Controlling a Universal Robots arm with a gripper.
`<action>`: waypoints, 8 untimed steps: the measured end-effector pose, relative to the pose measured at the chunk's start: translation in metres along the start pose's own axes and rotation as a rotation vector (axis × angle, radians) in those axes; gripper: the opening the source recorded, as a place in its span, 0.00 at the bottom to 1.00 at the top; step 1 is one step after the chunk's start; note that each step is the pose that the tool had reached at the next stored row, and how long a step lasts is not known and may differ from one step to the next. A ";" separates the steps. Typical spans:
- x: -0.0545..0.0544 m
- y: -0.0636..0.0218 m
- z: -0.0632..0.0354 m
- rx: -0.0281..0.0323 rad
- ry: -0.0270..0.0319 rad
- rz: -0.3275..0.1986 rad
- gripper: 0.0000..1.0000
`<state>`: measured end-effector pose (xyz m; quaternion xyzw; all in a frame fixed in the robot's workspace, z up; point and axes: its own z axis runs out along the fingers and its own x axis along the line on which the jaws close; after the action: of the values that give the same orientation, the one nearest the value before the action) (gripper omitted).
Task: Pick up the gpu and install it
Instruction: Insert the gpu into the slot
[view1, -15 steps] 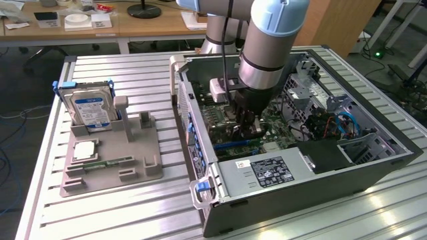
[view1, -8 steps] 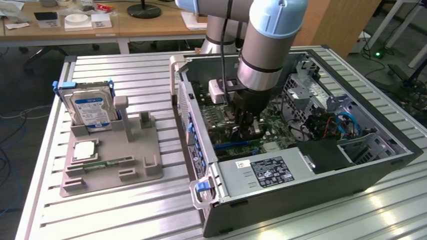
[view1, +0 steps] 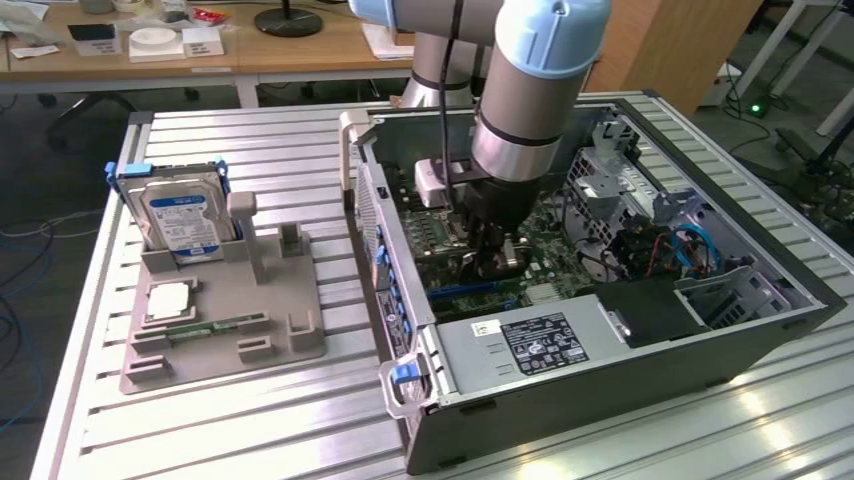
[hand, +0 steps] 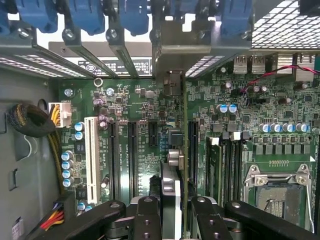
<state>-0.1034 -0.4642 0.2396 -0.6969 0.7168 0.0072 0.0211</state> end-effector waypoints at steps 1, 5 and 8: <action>0.000 0.0000 0.0003 -0.0001 0.0001 0.000 0.28; 0.000 0.0026 0.0011 0.0000 0.0000 0.000 0.28; -0.001 0.0038 0.0015 -0.0001 0.0002 0.000 0.28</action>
<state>-0.1072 -0.4635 0.2380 -0.6969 0.7169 0.0071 0.0211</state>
